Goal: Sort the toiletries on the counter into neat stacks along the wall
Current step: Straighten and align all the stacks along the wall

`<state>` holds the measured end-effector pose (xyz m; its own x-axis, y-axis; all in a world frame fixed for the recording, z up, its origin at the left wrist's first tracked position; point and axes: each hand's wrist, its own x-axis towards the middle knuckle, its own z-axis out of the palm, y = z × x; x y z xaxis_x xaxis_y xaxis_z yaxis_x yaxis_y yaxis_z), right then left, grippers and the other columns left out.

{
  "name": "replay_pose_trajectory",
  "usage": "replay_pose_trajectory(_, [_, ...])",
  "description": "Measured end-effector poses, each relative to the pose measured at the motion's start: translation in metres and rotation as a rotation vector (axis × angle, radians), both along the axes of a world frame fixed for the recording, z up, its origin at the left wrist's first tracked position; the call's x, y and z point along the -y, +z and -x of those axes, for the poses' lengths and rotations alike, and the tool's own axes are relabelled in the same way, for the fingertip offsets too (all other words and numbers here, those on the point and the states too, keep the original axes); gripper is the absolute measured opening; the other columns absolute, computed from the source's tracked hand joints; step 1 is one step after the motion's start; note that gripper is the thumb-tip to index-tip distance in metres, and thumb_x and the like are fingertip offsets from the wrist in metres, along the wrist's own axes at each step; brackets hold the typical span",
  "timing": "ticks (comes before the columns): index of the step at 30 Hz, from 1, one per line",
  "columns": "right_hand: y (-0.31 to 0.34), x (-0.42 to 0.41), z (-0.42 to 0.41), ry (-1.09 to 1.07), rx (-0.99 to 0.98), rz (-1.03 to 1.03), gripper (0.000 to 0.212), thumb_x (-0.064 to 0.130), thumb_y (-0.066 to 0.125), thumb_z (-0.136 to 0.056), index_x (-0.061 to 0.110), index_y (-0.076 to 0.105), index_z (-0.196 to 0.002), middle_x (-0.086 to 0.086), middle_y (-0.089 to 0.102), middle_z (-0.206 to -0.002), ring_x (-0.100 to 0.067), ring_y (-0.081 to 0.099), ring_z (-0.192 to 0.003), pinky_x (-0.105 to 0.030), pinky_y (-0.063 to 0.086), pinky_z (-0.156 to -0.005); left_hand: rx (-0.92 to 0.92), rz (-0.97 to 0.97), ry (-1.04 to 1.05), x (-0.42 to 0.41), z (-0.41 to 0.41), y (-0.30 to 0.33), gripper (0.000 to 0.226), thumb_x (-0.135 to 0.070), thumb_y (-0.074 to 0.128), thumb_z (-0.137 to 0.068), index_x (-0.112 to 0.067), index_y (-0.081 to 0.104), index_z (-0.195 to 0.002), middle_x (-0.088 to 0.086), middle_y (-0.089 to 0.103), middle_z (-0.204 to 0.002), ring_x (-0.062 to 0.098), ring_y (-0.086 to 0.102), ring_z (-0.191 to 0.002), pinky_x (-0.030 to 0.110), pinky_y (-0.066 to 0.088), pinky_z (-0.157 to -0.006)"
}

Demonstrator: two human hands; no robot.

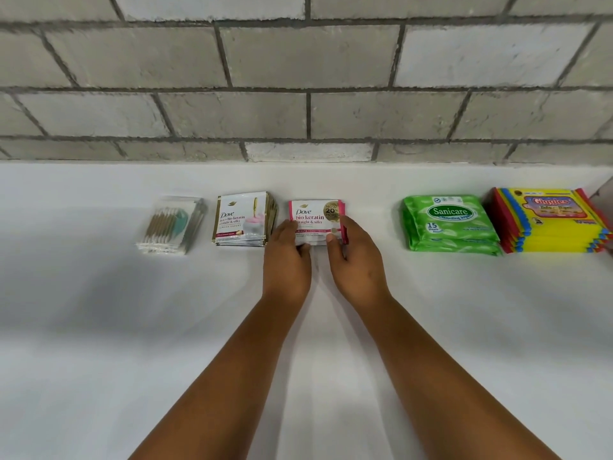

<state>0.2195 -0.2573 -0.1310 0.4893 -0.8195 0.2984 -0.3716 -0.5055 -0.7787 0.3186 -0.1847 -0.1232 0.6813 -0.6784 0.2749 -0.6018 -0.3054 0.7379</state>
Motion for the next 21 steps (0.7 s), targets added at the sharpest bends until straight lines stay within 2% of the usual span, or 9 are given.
replay_pose_trajectory(4, [0.009, -0.003, 0.014, -0.017, 0.086, -0.042, 0.036, 0.021, 0.053, -0.097, 0.016, 0.053, -0.132, 0.01, 0.058, -0.123, -0.004, 0.053, -0.11, -0.002, 0.034, -0.093, 0.025, -0.025, 0.03, -0.006, 0.006, -0.004, 0.043, -0.011, 0.061, -0.091, -0.008, 0.055, -0.134, 0.011, 0.054, -0.138, 0.025, 0.046, -0.131, 0.03, 0.035, -0.11])
replay_pose_trajectory(5, [0.011, -0.004, 0.02, -0.029, 0.109, -0.062, 0.037, 0.022, 0.054, -0.097, 0.015, 0.053, -0.133, 0.011, 0.055, -0.123, -0.002, 0.049, -0.111, -0.003, 0.032, -0.095, 0.042, -0.018, 0.043, -0.008, 0.01, -0.004, 0.044, -0.014, 0.061, -0.091, -0.009, 0.054, -0.134, 0.011, 0.052, -0.139, 0.025, 0.044, -0.133, 0.031, 0.034, -0.112])
replay_pose_trajectory(7, [0.014, -0.006, 0.034, -0.05, 0.149, -0.094, 0.042, 0.027, 0.055, -0.096, 0.016, 0.049, -0.137, 0.006, 0.053, -0.132, -0.005, 0.047, -0.121, -0.02, 0.037, -0.106, 0.086, 0.028, 0.069, -0.011, 0.022, -0.003, 0.044, -0.018, 0.063, -0.091, -0.009, 0.055, -0.133, 0.014, 0.05, -0.14, 0.027, 0.042, -0.135, 0.031, 0.034, -0.112])
replay_pose_trajectory(9, [0.019, -0.005, 0.052, -0.084, 0.21, -0.079, 0.043, 0.029, 0.056, -0.096, 0.018, 0.05, -0.137, 0.004, 0.052, -0.136, -0.01, 0.048, -0.126, -0.032, 0.04, -0.108, 0.13, 0.097, 0.076, -0.01, 0.039, 0.004, 0.041, -0.019, 0.065, -0.09, -0.006, 0.057, -0.128, 0.016, 0.052, -0.136, 0.029, 0.046, -0.13, 0.032, 0.037, -0.108])
replay_pose_trajectory(12, [0.033, 0.006, 0.085, -0.166, 0.28, -0.008, 0.038, 0.03, 0.056, -0.095, 0.02, 0.053, -0.132, 0.007, 0.055, -0.129, -0.009, 0.051, -0.123, -0.032, 0.043, -0.104, 0.108, 0.145, 0.037, -0.001, 0.063, 0.014, 0.036, -0.024, 0.064, -0.09, -0.006, 0.06, -0.121, 0.014, 0.056, -0.128, 0.028, 0.051, -0.123, 0.031, 0.04, -0.105])
replay_pose_trajectory(14, [0.04, 0.02, 0.11, -0.25, 0.288, 0.027, 0.036, 0.029, 0.055, -0.095, 0.02, 0.055, -0.13, 0.011, 0.054, -0.123, -0.008, 0.051, -0.119, -0.029, 0.043, -0.1, 0.034, 0.131, 0.002, 0.01, 0.078, 0.016, 0.034, -0.027, 0.063, -0.091, -0.008, 0.061, -0.119, 0.01, 0.057, -0.124, 0.024, 0.051, -0.119, 0.027, 0.04, -0.103])
replay_pose_trajectory(16, [0.04, 0.034, 0.133, -0.354, 0.272, 0.055, 0.033, 0.026, 0.055, -0.095, 0.016, 0.056, -0.127, 0.011, 0.052, -0.118, -0.011, 0.05, -0.116, -0.024, 0.041, -0.095, -0.183, 0.157, -0.011, 0.02, 0.095, 0.019, 0.032, -0.028, 0.064, -0.091, -0.012, 0.06, -0.118, 0.002, 0.055, -0.12, 0.015, 0.054, -0.109, 0.023, 0.046, -0.093])
replay_pose_trajectory(18, [0.035, 0.047, 0.154, -0.435, 0.238, 0.077, 0.034, 0.023, 0.055, -0.094, 0.01, 0.057, -0.125, 0.001, 0.057, -0.12, -0.017, 0.05, -0.117, -0.023, 0.038, -0.093, -0.453, 0.178, -0.016, 0.031, 0.114, 0.024, 0.033, -0.026, 0.065, -0.091, -0.016, 0.057, -0.12, -0.002, 0.055, -0.12, 0.005, 0.057, -0.097, 0.006, 0.045, -0.076])
replay_pose_trajectory(21, [0.023, 0.061, 0.171, -0.448, 0.142, 0.011, 0.036, 0.022, 0.057, -0.094, 0.007, 0.055, -0.127, -0.012, 0.057, -0.126, -0.025, 0.05, -0.119, -0.024, 0.036, -0.095, -0.588, 0.16, -0.052, 0.046, 0.136, 0.022, 0.037, -0.029, 0.064, -0.091, -0.018, 0.056, -0.126, -0.006, 0.057, -0.124, 0.004, 0.059, -0.101, -0.001, 0.042, -0.07])
